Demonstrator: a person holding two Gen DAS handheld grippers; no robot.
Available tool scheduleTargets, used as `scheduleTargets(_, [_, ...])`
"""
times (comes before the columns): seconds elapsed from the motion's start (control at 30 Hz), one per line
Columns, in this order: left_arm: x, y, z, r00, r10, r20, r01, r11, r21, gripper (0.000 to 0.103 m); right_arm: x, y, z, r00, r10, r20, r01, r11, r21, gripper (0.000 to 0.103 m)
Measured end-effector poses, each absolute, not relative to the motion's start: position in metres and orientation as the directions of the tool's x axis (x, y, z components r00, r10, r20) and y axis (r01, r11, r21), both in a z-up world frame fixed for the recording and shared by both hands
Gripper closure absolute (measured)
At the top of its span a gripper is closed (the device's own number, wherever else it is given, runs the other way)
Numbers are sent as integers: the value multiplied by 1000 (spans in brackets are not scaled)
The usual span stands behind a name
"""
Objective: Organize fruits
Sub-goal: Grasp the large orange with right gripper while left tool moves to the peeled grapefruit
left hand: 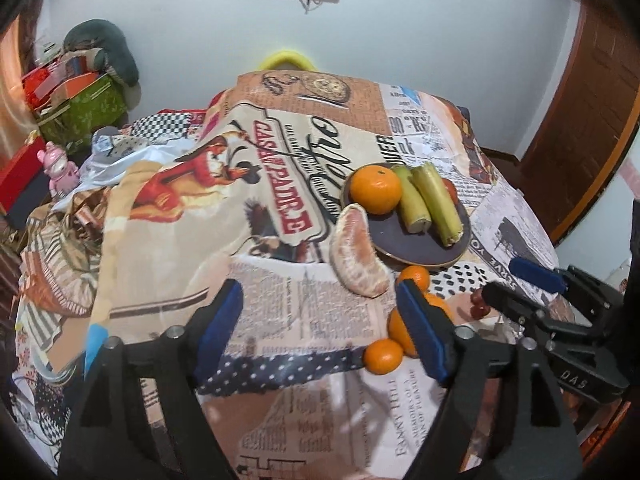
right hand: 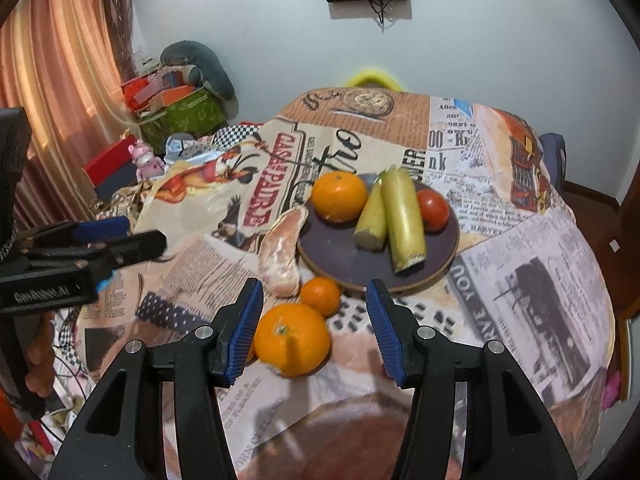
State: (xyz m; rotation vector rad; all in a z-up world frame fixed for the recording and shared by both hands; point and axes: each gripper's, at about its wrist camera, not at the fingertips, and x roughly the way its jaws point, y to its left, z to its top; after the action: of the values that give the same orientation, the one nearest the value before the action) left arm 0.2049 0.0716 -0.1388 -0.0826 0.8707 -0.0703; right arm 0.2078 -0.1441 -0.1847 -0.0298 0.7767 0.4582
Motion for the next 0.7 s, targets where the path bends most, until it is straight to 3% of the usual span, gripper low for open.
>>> scheduleTargets(0.07, [197, 80, -139, 668, -76, -740, 7, 995, -95, 17, 206, -141, -192, 617, 385, -687, -403, 904, 144, 44])
scheduleTargets(0.2, [186, 88, -138, 695, -37, -718, -2, 999, -54, 11, 209, -132, -207, 593, 379, -711, -396, 906, 153, 44])
scheduleTargets(0.7, [183, 101, -159, 654, -49, -754, 22, 999, -46, 7, 220, -108, -243, 541, 334, -772, -376, 917, 133, 41])
